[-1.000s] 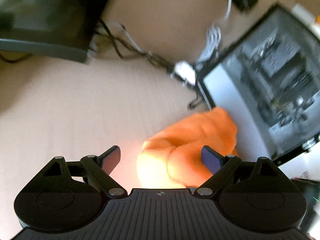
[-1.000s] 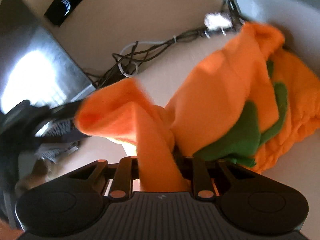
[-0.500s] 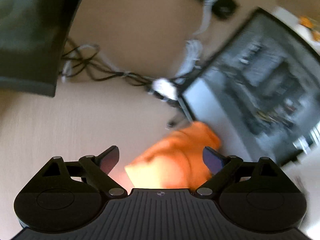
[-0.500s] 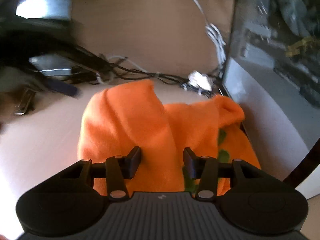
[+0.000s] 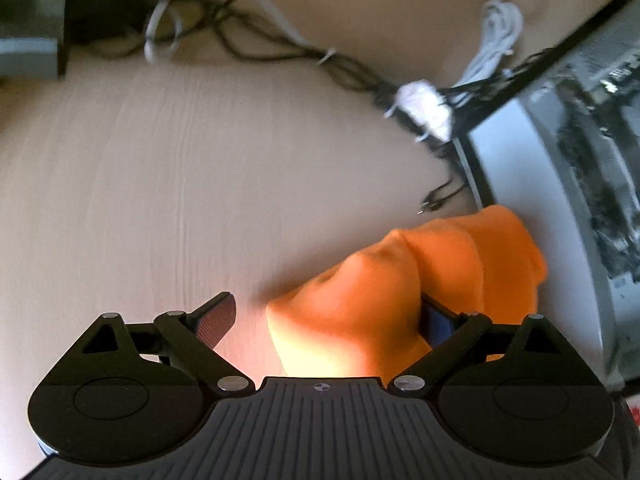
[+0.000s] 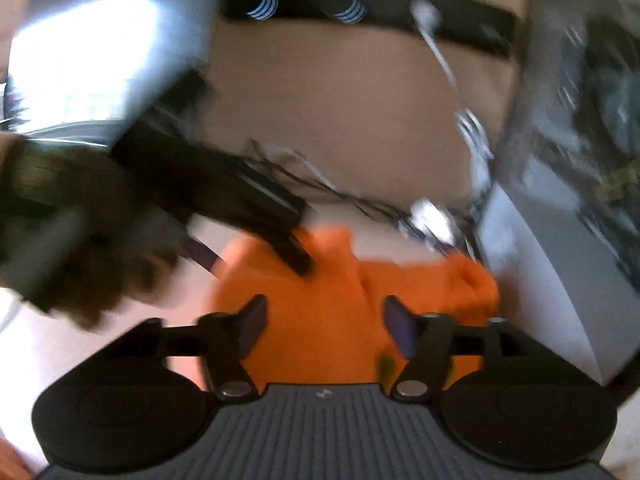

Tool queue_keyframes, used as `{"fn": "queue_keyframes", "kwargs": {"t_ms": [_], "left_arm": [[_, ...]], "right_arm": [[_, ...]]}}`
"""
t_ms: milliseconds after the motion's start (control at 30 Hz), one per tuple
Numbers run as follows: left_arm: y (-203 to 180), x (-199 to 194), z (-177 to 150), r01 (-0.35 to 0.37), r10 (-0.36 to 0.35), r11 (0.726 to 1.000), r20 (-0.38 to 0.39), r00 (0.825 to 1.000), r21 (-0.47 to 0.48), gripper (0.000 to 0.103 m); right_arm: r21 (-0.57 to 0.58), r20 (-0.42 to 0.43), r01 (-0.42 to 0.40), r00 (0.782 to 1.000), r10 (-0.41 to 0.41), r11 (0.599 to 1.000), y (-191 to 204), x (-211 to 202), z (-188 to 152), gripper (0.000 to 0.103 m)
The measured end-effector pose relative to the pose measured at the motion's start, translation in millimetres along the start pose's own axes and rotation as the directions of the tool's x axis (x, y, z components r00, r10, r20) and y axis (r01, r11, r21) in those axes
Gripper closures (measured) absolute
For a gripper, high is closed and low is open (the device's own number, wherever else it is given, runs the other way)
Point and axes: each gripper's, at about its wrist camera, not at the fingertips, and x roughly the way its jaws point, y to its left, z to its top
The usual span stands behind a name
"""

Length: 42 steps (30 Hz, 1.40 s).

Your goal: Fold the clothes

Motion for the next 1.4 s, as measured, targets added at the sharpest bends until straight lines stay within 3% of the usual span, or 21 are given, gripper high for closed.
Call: {"fn": "queue_keyframes", "kwargs": {"t_ms": [133, 267, 300, 333, 400, 500, 567, 600, 667, 733, 833, 867, 900, 1000, 1067, 1100, 1133, 1200, 1267, 1300, 1400], "left_arm": [[5, -4, -2, -0.002, 0.002, 1.000, 0.000, 1.000, -0.026, 0.005], [10, -24, -6, 0.002, -0.001, 1.000, 0.024, 1.000, -0.026, 0.006], [12, -30, -7, 0.008, -0.007, 1.000, 0.032, 0.999, -0.030, 0.006], [16, -39, -8, 0.013, -0.012, 0.999, 0.042, 0.999, -0.033, 0.006], [28, -58, -11, 0.008, -0.005, 0.999, 0.068, 0.998, -0.043, 0.006], [53, -87, -14, -0.017, 0.025, 0.997, 0.114, 0.993, -0.073, 0.006], [74, -104, -17, -0.018, 0.035, 0.993, 0.142, 0.989, -0.117, 0.006], [85, -114, -18, -0.018, 0.040, 0.990, 0.155, 0.987, -0.141, 0.006], [106, -133, -20, -0.002, 0.039, 0.982, 0.191, 0.981, -0.188, 0.006], [122, -153, -19, 0.033, 0.020, 0.975, 0.236, 0.972, -0.218, 0.006], [128, -172, -13, 0.062, 0.000, 0.976, 0.287, 0.958, -0.208, 0.006], [125, -176, -11, 0.058, 0.002, 0.979, 0.298, 0.954, -0.194, 0.006], [122, -180, -10, 0.055, 0.004, 0.982, 0.309, 0.951, -0.180, 0.006], [109, -177, -4, 0.063, -0.021, 0.989, 0.300, 0.954, -0.132, 0.006], [99, -166, -3, 0.064, -0.034, 0.993, 0.276, 0.960, -0.098, 0.005], [94, -161, -3, 0.062, -0.040, 0.995, 0.262, 0.964, -0.078, 0.005], [88, -153, -2, 0.062, -0.046, 0.996, 0.250, 0.967, -0.060, 0.005], [74, -134, -1, 0.072, -0.066, 0.997, 0.211, 0.975, -0.024, 0.005], [59, -112, 1, 0.087, -0.087, 0.996, 0.176, 0.981, 0.008, 0.005], [51, -101, 1, 0.090, -0.093, 0.996, 0.156, 0.983, 0.025, 0.005], [27, -67, 1, 0.095, -0.101, 0.993, 0.099, 0.990, 0.071, 0.005]], "right_arm": [[-0.127, -0.124, -0.052, 0.992, 0.036, 0.991, 30, 27, -16, 0.021], [-0.302, -0.118, 0.048, 0.989, -0.087, 0.952, 61, 49, -39, 0.020], [-0.299, -0.118, 0.062, 0.988, -0.101, 0.952, 63, 52, -40, 0.020], [-0.277, -0.124, 0.068, 0.987, -0.106, 0.958, 64, 55, -39, 0.022], [-0.216, -0.138, 0.074, 0.985, -0.106, 0.974, 63, 59, -34, 0.040], [-0.103, -0.139, 0.007, 0.990, -0.021, 0.995, 63, 55, -14, 0.058], [-0.070, -0.139, -0.084, 0.988, 0.074, 0.994, 75, 51, 0, 0.062], [-0.022, -0.144, -0.143, 0.980, 0.138, 0.989, 80, 49, 7, 0.063], [0.150, -0.148, -0.281, 0.941, 0.303, 0.948, 84, 46, 22, 0.064], [0.348, -0.105, -0.391, 0.887, 0.450, 0.852, 77, 45, 33, 0.064], [0.651, 0.006, -0.454, 0.805, 0.594, 0.609, 45, 54, 37, 0.064], [0.732, 0.045, -0.441, 0.791, 0.610, 0.519, 32, 59, 32, 0.064], [0.801, 0.082, -0.417, 0.786, 0.612, 0.429, 19, 64, 25, 0.064], [0.941, 0.236, -0.330, 0.800, 0.552, 0.076, -32, 82, -17, 0.064], [0.958, 0.277, -0.281, 0.843, 0.461, -0.060, -51, 78, -44, 0.064], [0.965, 0.258, -0.256, 0.869, 0.422, -0.062, -58, 74, -51, 0.064], [0.973, 0.222, -0.229, 0.895, 0.387, -0.030, -65, 70, -56, 0.063], [0.979, 0.102, -0.151, 0.946, 0.308, 0.138, -72, 61, -54, 0.058], [0.942, -0.006, -0.069, 0.976, 0.219, 0.329, -70, 52, -47, 0.052], [0.912, -0.054, -0.025, 0.983, 0.178, 0.410, -70, 50, -43, 0.046], [0.767, -0.170, 0.101, 0.984, 0.049, 0.633, -65, 41, -33, 0.046]]}}
